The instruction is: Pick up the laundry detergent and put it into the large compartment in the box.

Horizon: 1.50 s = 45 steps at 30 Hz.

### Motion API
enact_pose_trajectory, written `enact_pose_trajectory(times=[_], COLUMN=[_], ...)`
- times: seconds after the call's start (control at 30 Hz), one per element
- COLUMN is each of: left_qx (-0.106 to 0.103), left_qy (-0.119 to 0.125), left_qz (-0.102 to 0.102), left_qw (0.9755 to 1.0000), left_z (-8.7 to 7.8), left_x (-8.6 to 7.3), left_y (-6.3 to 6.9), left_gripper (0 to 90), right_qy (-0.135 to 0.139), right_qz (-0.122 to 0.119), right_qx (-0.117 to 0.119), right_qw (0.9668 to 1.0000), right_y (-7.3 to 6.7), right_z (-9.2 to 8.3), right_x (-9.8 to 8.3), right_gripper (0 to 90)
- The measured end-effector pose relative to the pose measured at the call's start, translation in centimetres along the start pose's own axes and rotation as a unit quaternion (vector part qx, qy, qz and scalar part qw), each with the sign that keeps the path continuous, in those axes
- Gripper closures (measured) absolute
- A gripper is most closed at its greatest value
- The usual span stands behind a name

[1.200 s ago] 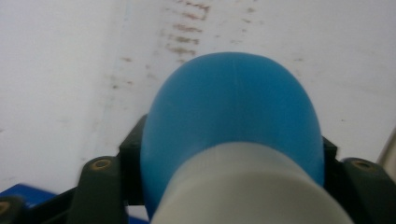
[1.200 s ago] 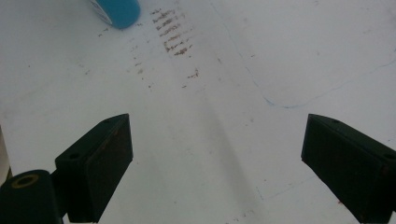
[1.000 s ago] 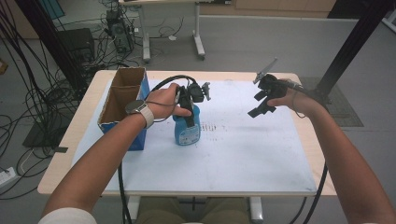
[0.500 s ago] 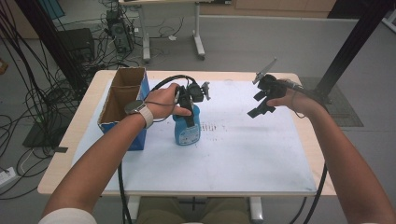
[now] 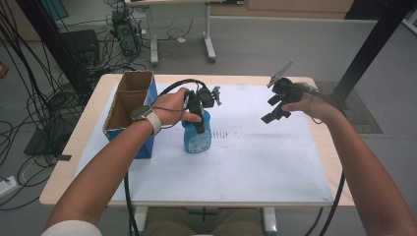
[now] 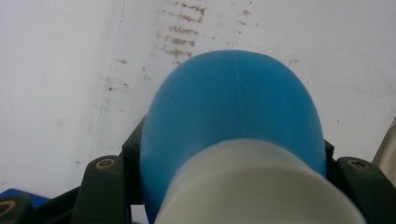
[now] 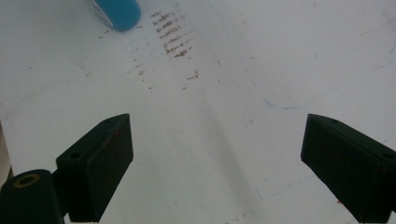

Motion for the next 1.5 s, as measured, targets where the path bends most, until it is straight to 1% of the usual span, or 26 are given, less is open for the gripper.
enact_pose_trajectory(times=[0.07, 0.13, 0.2, 0.3, 0.77, 0.8, 0.83, 1.5], left_qx=[-0.002, -0.002, -0.002, -0.002, -0.002, 0.000, -0.003, -0.005], left_qy=[0.000, -0.003, 0.001, -0.001, 0.000, -0.001, 0.000, 0.001], left_qz=[-0.003, -0.002, -0.004, -0.002, -0.003, 0.001, -0.005, -0.004], left_qw=[1.0000, 1.0000, 1.0000, 1.0000, 1.0000, 1.0000, 1.0000, 1.0000], left_z=[0.03, -0.01, 0.04, 0.01, 0.03, 0.01, 0.03, 0.03], left_x=[0.02, -0.01, 0.03, -0.01, -0.01, 0.01, 0.01, -0.01], left_y=[0.07, 0.05, 0.09, 0.05, 0.04, -0.05, 0.06, 0.02], left_gripper=[39.7, 39.7, 39.7, 39.7, 39.6, 39.6, 39.6, 39.7], right_qy=[0.000, 0.000, 0.000, 0.000, 0.000, 0.000, 0.000, 0.002], right_qz=[0.000, -0.001, -0.002, -0.002, -0.003, -0.003, -0.003, -0.004], right_qx=[0.000, 0.000, 0.000, 0.000, -0.001, -0.001, -0.001, -0.003], right_qw=[1.0000, 1.0000, 1.0000, 1.0000, 1.0000, 1.0000, 1.0000, 1.0000], right_y=[-0.05, -0.05, -0.06, -0.04, 0.00, 0.00, -0.01, 0.04], right_z=[-0.02, -0.03, -0.03, -0.05, -0.11, -0.13, -0.14, -0.38], right_x=[0.06, 0.07, 0.09, 0.11, 0.26, 0.26, 0.25, 0.36], right_gripper=[9.0, 9.1, 9.0, 9.0, 9.1, 9.0, 9.1, 9.2])
Point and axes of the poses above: each handheld gripper's, and its own axes: z roughly forward along the jaws, x roughly out of its top, y roughly to its right, the point moved 10 cm from there along z, roughly forward along the jaws, and after that the axes turned 5 degrees about z, right-handed, at the moved point
